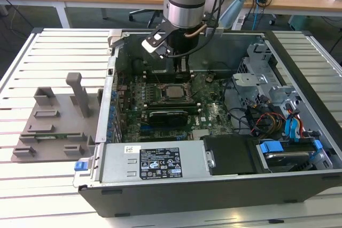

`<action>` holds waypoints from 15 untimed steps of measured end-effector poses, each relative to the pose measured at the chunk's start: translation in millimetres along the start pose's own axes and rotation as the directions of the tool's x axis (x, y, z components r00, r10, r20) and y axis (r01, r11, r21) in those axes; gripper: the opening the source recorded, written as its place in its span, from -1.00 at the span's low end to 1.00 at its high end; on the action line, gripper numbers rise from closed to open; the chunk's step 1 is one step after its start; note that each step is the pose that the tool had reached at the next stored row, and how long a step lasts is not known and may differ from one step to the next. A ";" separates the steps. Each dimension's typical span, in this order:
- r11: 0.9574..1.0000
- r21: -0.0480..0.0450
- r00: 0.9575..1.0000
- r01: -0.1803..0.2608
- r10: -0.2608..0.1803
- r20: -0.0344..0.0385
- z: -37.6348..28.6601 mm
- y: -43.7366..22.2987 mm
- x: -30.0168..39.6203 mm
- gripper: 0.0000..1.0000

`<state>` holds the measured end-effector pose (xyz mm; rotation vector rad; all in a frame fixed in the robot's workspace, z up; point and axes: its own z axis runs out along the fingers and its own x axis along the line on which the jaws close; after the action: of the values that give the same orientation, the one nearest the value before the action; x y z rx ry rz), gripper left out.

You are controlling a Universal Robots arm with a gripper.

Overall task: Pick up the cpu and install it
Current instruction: 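Place the cpu into insertion slot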

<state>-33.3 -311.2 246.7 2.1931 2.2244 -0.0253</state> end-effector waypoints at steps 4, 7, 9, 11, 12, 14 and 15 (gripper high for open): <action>1.000 0.000 1.000 0.000 0.000 0.000 -5.9 0.0 -0.1 -0.79; 1.000 0.000 1.000 0.000 0.000 0.000 -12.5 0.0 -0.3 -0.79; 1.000 0.000 1.000 0.000 0.000 0.000 -17.4 0.0 -0.4 -0.79; 1.000 0.000 1.000 0.000 0.000 0.000 -20.0 0.0 -0.5 -0.79; 1.000 0.000 1.000 0.000 0.000 0.000 -21.9 0.0 -0.5 -0.79; 1.000 0.000 1.000 0.000 0.000 0.000 -25.0 0.0 -0.6 -0.79; 1.000 0.000 1.000 0.000 0.000 0.000 -28.5 0.0 -0.7 -0.79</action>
<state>-33.3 -311.2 275.2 2.1932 2.2244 -0.0254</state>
